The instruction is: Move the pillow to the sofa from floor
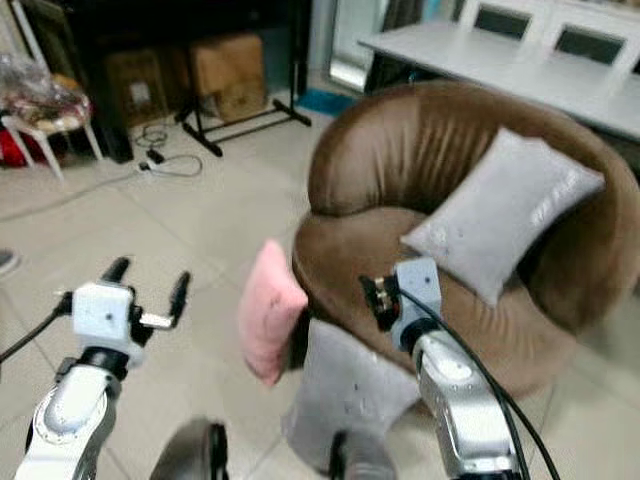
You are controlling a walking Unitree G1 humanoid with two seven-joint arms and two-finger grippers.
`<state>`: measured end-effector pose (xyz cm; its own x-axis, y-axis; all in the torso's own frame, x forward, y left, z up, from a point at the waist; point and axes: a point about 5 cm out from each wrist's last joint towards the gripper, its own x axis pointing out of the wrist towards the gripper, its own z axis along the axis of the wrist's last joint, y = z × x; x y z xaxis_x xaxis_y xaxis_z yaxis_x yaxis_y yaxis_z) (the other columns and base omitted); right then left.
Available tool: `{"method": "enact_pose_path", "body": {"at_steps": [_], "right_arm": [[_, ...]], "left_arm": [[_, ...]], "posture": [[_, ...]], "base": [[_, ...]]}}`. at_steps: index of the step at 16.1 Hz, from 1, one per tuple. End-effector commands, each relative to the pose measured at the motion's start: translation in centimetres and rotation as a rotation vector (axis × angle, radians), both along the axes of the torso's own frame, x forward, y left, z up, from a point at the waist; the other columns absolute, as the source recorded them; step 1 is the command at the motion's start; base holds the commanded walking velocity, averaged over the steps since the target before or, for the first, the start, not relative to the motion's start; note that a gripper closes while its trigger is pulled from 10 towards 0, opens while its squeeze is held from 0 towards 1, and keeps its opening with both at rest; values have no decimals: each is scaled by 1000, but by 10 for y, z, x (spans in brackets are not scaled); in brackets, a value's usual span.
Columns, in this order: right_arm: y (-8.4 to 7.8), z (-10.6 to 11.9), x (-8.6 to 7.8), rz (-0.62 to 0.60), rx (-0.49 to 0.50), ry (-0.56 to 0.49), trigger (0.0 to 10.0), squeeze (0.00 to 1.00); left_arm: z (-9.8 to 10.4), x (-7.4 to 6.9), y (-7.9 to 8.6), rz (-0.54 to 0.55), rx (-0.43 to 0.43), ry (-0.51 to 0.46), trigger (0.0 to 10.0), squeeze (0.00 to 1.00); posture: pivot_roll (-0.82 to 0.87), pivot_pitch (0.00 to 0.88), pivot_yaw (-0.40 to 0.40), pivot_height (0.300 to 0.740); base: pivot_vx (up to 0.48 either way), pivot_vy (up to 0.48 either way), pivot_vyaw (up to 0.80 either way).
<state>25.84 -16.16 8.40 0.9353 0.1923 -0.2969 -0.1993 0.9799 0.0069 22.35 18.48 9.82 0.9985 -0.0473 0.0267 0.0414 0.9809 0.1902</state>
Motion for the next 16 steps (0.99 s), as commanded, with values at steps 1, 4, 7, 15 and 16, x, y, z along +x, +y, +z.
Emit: {"method": "enact_pose_path", "body": {"at_steps": [1, 4, 7, 15, 16], "right_arm": [[-7, -3, -1, -51, 12, -2, 10000, 0], [-4, -4, -4, -8, 6, -12, 10000, 0], [-7, -3, -1, -23, 16, -17, 10000, 0], [-5, -3, 1, 24, -23, -15, 10000, 0], [-5, -3, 1, 40, -23, -13, 10000, 0]], "left_arm": [[-7, -4, 5, 37, 5, 12, 10000, 0], [-12, -9, 4, 34, -7, 25, 10000, 0], [-13, -10, 3, 36, -13, 26, 10000, 0], [-12, -9, 4, 29, -49, 1, 10000, 0], [-13, -9, 4, 33, -51, 1, 10000, 0]], "posture": [[-19, 0, -61, 592], [-18, 0, -65, 592], [-16, 0, -69, 592], [-14, 0, -76, 592], [-14, 0, -76, 592]], "base": [[0, 0, 0], [0, 0, 0], [0, 0, 0], [237, 0, 400], [352, 0, 0]]}}
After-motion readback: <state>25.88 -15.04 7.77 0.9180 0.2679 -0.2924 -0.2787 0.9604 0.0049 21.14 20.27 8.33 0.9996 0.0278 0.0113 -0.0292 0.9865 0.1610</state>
